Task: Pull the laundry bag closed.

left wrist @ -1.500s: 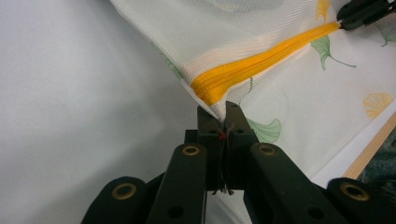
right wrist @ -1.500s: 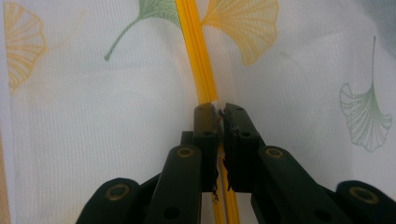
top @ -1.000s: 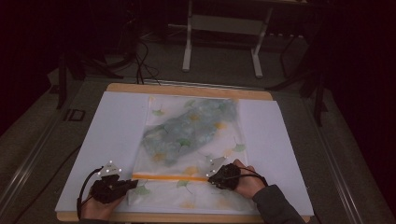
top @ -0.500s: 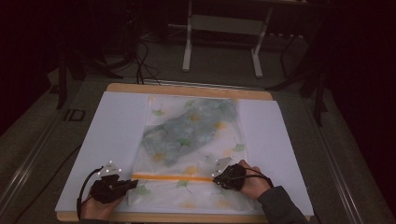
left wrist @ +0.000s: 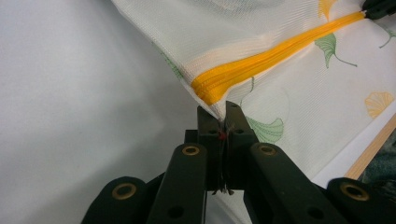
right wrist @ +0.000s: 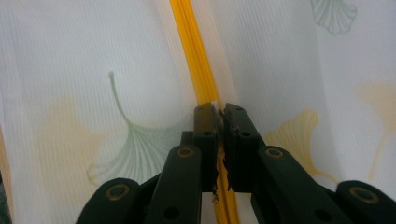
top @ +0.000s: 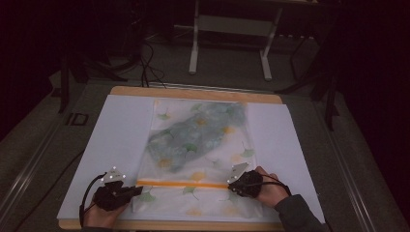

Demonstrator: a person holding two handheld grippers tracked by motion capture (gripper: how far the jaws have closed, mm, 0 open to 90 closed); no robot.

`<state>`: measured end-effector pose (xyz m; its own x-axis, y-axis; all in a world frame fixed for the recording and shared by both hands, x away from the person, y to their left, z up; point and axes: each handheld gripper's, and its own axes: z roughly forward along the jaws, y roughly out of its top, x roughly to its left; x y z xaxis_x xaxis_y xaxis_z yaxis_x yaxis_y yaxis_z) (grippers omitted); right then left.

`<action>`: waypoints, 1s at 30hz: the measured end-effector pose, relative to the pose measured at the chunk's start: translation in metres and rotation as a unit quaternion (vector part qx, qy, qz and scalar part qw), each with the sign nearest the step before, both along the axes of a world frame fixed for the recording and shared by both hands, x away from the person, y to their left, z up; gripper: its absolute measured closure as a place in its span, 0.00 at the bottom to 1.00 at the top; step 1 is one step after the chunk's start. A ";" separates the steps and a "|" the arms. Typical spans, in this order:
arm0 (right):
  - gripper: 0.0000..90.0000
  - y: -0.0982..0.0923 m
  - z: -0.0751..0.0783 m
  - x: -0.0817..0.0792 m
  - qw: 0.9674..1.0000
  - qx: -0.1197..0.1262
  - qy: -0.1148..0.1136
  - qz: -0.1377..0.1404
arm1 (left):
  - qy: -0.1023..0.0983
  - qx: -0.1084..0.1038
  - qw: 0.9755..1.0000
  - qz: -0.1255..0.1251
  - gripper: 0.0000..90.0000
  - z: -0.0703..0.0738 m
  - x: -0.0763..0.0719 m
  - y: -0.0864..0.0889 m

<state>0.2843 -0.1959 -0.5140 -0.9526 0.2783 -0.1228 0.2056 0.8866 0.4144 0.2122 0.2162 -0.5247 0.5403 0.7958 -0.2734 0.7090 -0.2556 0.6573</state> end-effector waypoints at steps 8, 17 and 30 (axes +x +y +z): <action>0.94 -0.021 0.001 -0.002 1.000 -0.007 0.004 -0.017 | 0.003 -0.002 1.000 0.000 0.98 -0.001 0.000 0.000; 0.94 -0.050 0.001 -0.008 0.999 -0.005 0.004 -0.042 | 0.006 -0.002 1.000 -0.004 0.98 -0.002 -0.001 0.001; 0.94 -0.075 0.002 -0.013 0.998 0.015 0.009 -0.062 | 0.023 0.001 1.000 -0.011 0.98 -0.007 -0.004 0.000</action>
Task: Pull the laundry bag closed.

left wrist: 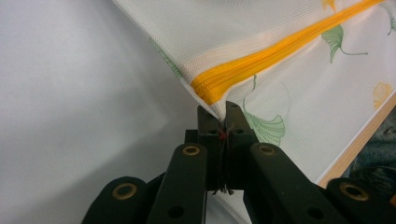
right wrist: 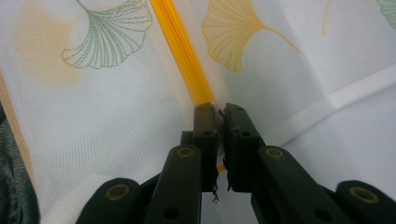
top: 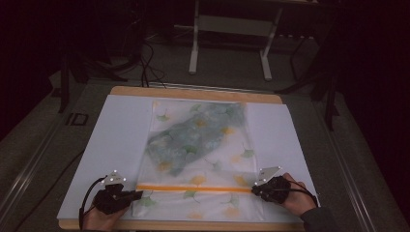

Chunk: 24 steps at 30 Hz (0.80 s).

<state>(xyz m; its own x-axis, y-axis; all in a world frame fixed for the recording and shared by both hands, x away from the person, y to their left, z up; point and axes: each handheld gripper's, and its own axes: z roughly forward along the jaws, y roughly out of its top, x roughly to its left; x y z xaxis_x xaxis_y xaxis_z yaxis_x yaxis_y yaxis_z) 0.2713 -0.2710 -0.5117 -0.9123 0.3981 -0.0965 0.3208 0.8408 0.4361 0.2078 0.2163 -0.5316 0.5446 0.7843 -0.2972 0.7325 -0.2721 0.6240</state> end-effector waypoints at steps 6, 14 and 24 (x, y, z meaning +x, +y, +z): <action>0.94 -0.001 -0.001 0.000 1.000 0.005 0.003 -0.006 | 0.000 0.002 1.000 -0.003 0.97 0.000 0.000 -0.001; 0.78 -0.008 -0.003 0.001 0.997 0.064 0.016 -0.037 | -0.020 -0.004 1.000 0.020 0.76 0.004 -0.004 0.008; 0.64 -0.025 -0.004 0.004 0.985 0.141 -0.001 -0.096 | -0.043 -0.006 0.997 0.057 0.71 0.007 -0.006 0.024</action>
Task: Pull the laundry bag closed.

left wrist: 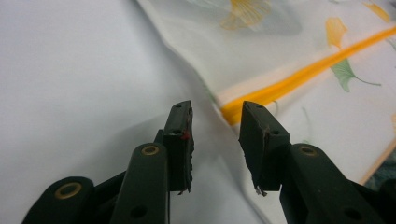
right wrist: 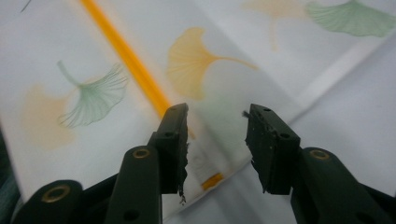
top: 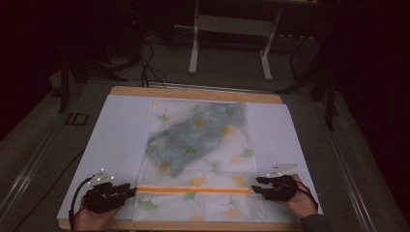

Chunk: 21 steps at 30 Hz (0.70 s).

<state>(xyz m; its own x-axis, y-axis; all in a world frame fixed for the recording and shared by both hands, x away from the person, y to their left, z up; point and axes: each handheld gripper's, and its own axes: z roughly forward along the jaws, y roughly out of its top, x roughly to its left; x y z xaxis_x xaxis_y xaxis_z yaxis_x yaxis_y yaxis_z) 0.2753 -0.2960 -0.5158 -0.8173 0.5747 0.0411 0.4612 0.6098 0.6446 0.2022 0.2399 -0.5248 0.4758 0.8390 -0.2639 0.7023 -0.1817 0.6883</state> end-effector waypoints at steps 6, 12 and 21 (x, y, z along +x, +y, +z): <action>0.58 -0.007 -0.004 -0.001 0.998 0.033 -0.014 -0.042 | -0.013 0.016 0.999 0.027 0.71 0.000 0.001 0.004; 0.56 -0.015 -0.011 -0.002 0.995 0.058 -0.023 -0.079 | -0.025 0.041 0.997 0.053 0.69 -0.004 0.004 0.003; 0.54 -0.031 -0.013 -0.004 0.980 0.063 -0.074 -0.176 | -0.041 0.083 0.990 0.109 0.65 -0.010 0.015 0.007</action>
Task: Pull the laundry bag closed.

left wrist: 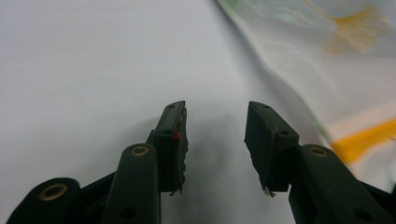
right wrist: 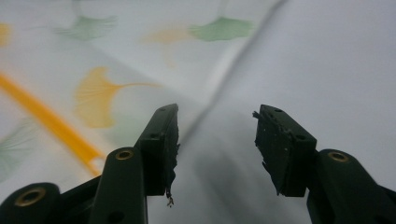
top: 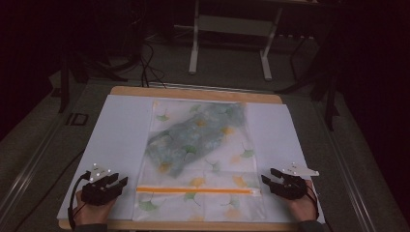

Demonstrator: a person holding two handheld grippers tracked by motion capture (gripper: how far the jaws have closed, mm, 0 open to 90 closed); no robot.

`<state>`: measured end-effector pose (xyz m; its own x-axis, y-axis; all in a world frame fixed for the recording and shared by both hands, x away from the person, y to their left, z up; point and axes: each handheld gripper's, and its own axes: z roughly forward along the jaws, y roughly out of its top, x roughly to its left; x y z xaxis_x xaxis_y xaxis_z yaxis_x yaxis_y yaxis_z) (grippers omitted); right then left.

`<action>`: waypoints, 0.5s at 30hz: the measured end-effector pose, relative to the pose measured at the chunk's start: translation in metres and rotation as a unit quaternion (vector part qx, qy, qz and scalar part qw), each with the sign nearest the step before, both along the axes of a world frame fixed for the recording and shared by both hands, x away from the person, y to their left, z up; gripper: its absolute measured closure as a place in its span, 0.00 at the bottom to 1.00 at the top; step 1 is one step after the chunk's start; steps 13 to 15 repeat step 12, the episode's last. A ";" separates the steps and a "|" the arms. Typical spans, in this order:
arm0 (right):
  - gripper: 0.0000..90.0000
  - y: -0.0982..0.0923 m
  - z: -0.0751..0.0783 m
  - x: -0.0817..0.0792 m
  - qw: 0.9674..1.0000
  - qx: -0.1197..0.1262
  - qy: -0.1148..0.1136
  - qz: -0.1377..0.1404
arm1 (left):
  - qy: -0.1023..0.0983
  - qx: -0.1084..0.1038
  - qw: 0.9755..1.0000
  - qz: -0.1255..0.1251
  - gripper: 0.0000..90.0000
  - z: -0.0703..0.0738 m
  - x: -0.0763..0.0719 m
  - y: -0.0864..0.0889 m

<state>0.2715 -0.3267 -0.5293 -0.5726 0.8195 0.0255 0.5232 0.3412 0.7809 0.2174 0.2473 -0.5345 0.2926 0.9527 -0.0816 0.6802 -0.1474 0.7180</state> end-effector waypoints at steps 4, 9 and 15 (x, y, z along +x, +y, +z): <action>0.53 -0.001 -0.004 0.002 0.999 -0.030 -0.008 -0.033 | 0.001 0.011 1.000 0.014 0.64 -0.002 0.002 0.003; 0.53 0.001 -0.004 0.004 0.998 -0.042 -0.014 -0.050 | -0.001 0.019 0.999 0.032 0.66 -0.004 0.009 0.005; 0.52 0.001 -0.004 0.006 0.998 -0.043 -0.013 -0.052 | 0.002 0.027 0.999 0.034 0.66 -0.004 0.013 0.005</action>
